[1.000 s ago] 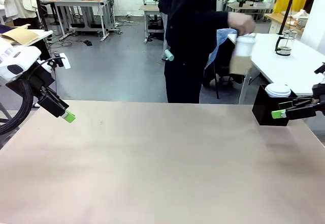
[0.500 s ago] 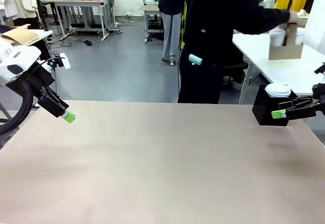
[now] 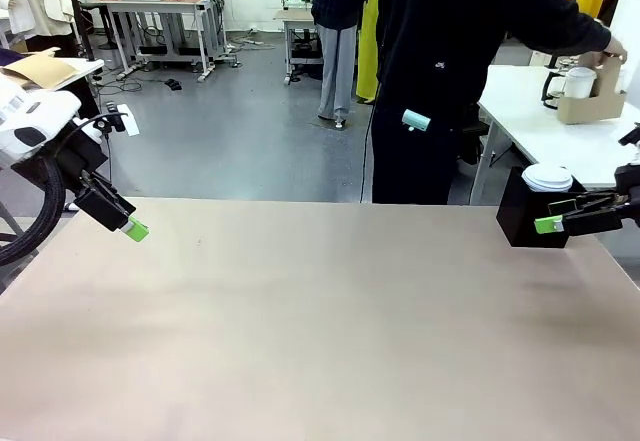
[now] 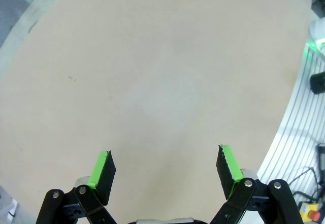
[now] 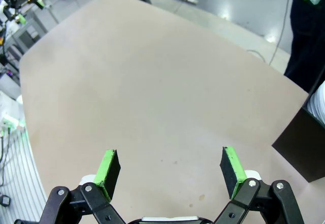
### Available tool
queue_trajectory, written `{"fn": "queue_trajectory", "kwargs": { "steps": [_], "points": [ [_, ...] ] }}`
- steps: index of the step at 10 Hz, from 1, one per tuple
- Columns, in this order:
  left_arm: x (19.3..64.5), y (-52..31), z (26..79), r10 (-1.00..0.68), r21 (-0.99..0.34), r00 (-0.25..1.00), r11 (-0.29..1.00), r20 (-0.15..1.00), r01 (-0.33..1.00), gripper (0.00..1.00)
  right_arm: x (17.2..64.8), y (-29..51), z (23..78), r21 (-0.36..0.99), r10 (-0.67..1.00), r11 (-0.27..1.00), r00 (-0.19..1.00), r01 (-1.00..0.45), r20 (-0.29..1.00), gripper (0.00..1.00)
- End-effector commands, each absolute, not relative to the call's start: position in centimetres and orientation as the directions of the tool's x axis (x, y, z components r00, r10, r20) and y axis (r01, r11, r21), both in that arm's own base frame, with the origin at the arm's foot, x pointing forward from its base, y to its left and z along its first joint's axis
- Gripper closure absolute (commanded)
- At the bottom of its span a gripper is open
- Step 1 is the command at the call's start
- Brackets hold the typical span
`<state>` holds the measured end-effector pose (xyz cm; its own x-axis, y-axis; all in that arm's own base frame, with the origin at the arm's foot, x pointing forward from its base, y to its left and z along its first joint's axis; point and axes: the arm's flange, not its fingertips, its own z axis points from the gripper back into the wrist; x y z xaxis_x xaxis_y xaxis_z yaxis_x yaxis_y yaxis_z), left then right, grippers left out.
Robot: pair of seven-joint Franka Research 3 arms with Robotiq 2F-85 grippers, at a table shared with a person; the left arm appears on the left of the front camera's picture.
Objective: Pour a drink into a cup and package it in a carrier.
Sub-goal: Insert the held 600 ml Paper Cup into the Cup Carrier.
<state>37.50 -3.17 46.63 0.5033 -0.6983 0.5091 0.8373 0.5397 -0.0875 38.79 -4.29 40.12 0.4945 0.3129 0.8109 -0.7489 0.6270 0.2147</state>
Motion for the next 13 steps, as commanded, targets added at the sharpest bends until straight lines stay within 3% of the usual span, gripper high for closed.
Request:
{"fn": "queue_trajectory", "kwargs": {
  "steps": [1, 13],
  "points": [
    [37.54, -3.25, 46.75, -0.687, -0.102, 0.513, 0.544, 0.515, 0.833, 0.00, 38.84, -4.29, 40.07, 0.215, 0.308, 0.620, 0.485, -0.755, 0.819, 0.00],
    [37.54, -3.25, 46.75, -0.687, -0.102, 0.513, 0.544, 0.515, 0.833, 0.00, 38.84, -4.29, 40.07, 0.215, 0.308, 0.620, 0.485, -0.755, 0.819, 0.00]
  ]
}}
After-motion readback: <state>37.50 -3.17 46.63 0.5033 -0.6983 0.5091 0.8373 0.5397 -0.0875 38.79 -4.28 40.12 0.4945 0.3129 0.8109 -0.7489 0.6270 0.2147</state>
